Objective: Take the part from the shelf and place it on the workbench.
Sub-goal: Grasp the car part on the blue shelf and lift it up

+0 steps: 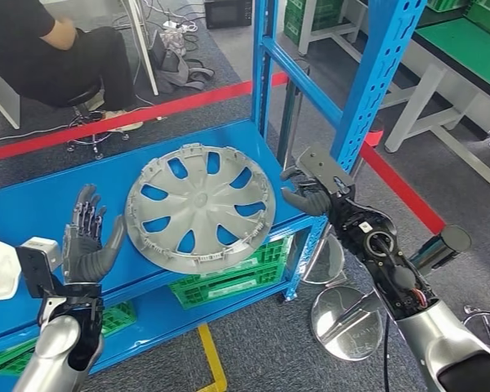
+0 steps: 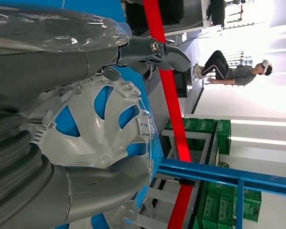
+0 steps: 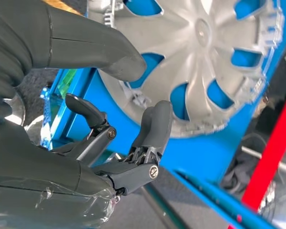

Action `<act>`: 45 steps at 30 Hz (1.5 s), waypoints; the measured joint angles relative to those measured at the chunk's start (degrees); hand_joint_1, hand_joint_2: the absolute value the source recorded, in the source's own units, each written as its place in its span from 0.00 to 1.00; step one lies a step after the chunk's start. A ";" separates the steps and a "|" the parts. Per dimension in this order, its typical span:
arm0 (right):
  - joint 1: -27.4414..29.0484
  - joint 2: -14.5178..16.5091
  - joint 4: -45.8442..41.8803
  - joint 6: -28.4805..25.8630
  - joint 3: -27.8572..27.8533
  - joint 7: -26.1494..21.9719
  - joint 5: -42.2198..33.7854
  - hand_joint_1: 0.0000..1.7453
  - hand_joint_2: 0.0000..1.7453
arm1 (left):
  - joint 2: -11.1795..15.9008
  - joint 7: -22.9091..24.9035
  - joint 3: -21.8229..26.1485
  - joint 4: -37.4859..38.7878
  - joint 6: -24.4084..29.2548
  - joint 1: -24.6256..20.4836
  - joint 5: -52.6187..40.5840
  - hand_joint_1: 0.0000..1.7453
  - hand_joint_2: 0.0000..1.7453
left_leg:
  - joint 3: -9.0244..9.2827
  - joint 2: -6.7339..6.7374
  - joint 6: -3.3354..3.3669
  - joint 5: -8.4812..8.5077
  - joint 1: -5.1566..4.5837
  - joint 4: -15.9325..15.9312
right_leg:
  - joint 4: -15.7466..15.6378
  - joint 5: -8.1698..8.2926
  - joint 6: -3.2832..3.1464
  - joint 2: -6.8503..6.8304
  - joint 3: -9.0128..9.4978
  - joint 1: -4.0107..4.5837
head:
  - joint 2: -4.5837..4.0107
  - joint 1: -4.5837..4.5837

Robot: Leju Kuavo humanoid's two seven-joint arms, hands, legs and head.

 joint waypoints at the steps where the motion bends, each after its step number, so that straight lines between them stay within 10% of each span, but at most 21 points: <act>1: -0.58 0.00 0.85 0.94 0.63 -0.13 0.02 1.00 1.00 | -0.01 0.09 -0.01 -0.02 0.00 -0.09 0.05 0.00 1.00 | 0.04 0.00 0.00 0.01 0.03 -0.02 | 0.01 0.00 0.00 0.00 0.02 0.03 | 0.00 -0.09; 31: -7.11 0.16 15.99 16.08 11.52 -3.26 3.11 1.00 1.00 | -0.36 0.28 -0.40 -0.02 0.49 -1.59 0.95 0.00 1.00 | 0.32 0.03 -0.10 0.05 0.28 -0.11 | 0.05 -0.03 -0.06 0.00 0.21 0.23 | 0.00 -0.77; 45: -14.30 1.28 20.31 19.50 19.72 -8.13 17.06 1.00 1.00 | -0.46 0.30 -0.50 -0.42 2.35 -0.72 0.63 0.00 1.00 | 0.41 0.05 -0.10 0.06 0.28 -0.13 | 0.07 -0.03 -0.06 0.02 0.34 0.25 | 0.00 -0.81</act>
